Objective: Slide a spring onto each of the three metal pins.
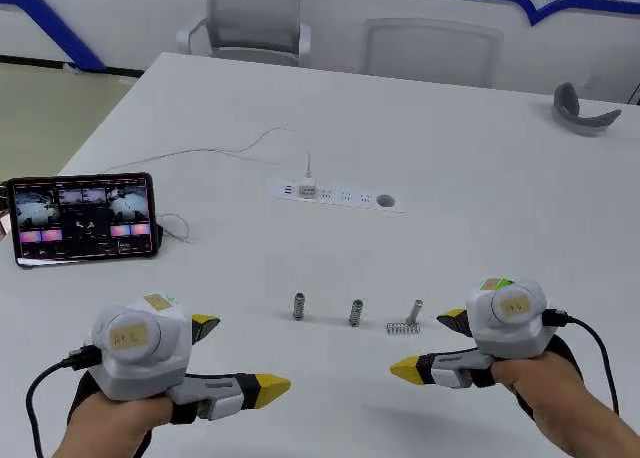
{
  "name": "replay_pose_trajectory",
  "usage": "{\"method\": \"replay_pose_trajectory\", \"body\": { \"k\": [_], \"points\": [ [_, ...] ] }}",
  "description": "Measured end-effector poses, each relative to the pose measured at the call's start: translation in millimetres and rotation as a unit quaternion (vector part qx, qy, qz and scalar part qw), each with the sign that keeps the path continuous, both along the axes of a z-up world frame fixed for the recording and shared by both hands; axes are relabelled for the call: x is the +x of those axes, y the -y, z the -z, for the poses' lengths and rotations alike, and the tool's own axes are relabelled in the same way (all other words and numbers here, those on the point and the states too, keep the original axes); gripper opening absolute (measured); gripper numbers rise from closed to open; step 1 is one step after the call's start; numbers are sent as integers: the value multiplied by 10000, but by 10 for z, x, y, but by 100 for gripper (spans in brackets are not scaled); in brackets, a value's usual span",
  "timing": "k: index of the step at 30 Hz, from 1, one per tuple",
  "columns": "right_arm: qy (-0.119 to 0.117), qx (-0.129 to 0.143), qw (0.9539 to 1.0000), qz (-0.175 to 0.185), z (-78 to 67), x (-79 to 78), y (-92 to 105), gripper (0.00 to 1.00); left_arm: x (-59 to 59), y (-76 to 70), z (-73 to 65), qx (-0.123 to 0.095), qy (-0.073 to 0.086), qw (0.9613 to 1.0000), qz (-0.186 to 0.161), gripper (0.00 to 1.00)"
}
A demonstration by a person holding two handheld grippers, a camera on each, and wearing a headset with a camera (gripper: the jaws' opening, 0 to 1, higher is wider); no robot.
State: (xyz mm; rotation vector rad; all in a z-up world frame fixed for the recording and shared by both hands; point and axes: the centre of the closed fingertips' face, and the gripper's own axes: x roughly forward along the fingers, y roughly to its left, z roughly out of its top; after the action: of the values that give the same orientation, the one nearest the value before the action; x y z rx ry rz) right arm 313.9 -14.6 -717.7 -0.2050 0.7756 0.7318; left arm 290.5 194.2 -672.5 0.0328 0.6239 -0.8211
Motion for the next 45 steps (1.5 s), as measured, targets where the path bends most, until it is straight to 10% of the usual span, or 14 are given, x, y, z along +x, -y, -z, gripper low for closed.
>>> {"method": "replay_pose_trajectory", "body": {
  "k": [25, 45],
  "points": [
    [77, 383, 9975, 592, -72, -344, 233, 80, 127, 152, 34, 33, 63, 9999, 130, 88],
    [47, 522, 9937, 991, -7, -597, 498, 85, 173, 622, 109, 77, -25, 9979, 638, 87]
  ]
}}
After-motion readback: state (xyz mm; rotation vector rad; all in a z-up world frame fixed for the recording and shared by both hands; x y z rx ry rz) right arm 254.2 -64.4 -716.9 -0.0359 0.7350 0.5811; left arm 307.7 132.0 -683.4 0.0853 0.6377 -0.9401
